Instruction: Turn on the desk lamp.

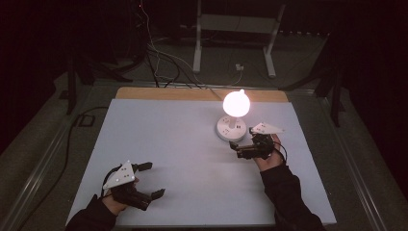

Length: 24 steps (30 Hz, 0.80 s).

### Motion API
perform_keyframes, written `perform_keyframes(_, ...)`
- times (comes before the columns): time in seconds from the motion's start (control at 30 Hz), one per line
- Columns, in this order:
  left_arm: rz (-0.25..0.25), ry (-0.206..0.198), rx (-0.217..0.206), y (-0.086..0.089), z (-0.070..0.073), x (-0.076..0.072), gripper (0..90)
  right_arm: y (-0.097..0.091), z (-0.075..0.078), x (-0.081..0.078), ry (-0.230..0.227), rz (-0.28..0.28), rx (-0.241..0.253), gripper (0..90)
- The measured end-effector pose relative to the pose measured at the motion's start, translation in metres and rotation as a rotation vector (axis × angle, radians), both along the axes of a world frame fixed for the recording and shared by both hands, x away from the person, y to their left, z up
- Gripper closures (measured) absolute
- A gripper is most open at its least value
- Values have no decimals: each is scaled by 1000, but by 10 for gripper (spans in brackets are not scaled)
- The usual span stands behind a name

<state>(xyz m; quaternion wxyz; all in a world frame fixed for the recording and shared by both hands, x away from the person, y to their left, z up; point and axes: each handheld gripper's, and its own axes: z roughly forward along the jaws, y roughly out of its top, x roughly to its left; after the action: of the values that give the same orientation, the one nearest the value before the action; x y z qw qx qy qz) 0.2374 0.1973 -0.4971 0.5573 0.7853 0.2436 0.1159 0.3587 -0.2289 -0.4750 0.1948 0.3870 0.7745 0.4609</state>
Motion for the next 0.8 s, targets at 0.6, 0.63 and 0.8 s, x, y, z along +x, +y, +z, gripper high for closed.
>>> perform_keyframes(0.6,-2,-2,0,0,0,0,3,-24,-10,-51,4,63,19,0)
perform_keyframes(0.63,-2,-2,1,0,0,0,3,-24,-10,-51,4,63,19,0)
perform_keyframes(0.8,-5,-3,3,-1,0,0,3,-36,-17,-69,34,64,8,0)
